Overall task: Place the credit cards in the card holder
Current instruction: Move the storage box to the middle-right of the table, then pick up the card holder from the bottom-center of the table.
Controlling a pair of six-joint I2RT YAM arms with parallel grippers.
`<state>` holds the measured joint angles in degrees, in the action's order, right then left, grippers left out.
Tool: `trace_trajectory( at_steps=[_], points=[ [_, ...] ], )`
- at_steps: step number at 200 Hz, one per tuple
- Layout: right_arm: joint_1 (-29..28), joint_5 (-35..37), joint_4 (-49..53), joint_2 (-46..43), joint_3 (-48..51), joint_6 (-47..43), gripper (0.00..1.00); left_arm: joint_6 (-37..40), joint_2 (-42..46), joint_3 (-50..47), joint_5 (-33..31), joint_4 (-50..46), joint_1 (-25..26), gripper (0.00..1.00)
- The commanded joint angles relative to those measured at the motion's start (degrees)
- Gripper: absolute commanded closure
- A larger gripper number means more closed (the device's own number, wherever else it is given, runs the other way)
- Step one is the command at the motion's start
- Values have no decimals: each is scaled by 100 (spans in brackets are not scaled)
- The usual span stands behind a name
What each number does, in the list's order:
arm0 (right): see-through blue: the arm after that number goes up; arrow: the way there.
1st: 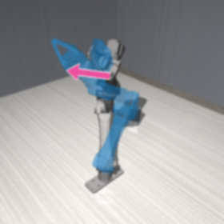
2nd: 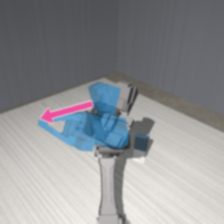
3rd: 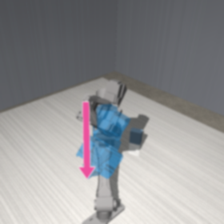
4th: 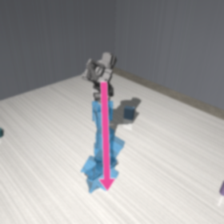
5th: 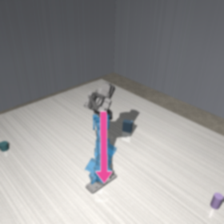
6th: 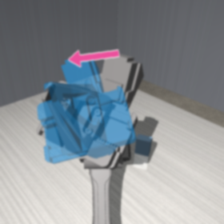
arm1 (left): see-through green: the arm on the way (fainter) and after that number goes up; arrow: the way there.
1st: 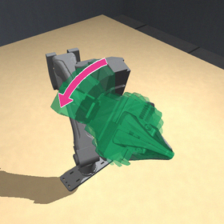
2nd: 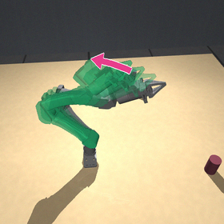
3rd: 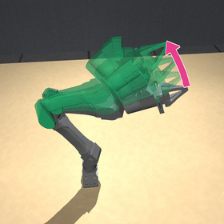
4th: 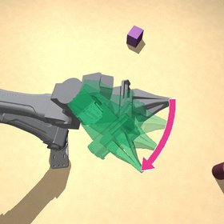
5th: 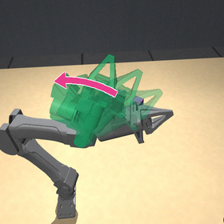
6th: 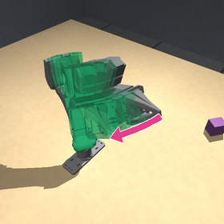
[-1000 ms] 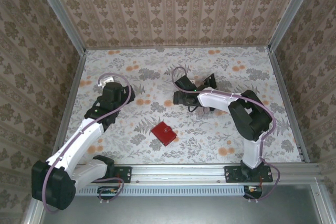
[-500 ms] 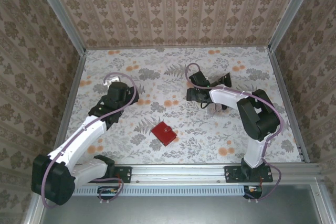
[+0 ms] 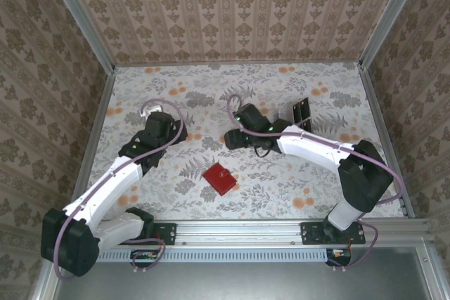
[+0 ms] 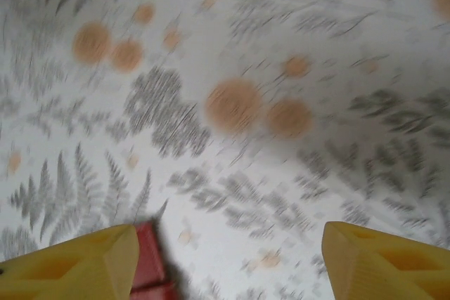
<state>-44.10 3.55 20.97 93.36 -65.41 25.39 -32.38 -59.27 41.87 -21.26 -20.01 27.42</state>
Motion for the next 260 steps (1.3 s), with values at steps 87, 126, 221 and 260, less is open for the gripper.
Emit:
trace_trajectory(
  at_steps=[87,126,221,260],
  points=[
    [-1638,1352,1304,933,-404,-262,44,-195,582,-353,460,-904,-252,0],
    [-1751,1412,1313,1216,-653,-285,44,-260,641,-457,545,-943,-377,0],
    [-1751,1372,1274,1738,-919,-325,45,-268,687,-558,645,-905,-517,0],
    [-1684,1451,1299,1911,-871,-298,55,-260,669,-575,714,-821,-554,0]
  ],
)
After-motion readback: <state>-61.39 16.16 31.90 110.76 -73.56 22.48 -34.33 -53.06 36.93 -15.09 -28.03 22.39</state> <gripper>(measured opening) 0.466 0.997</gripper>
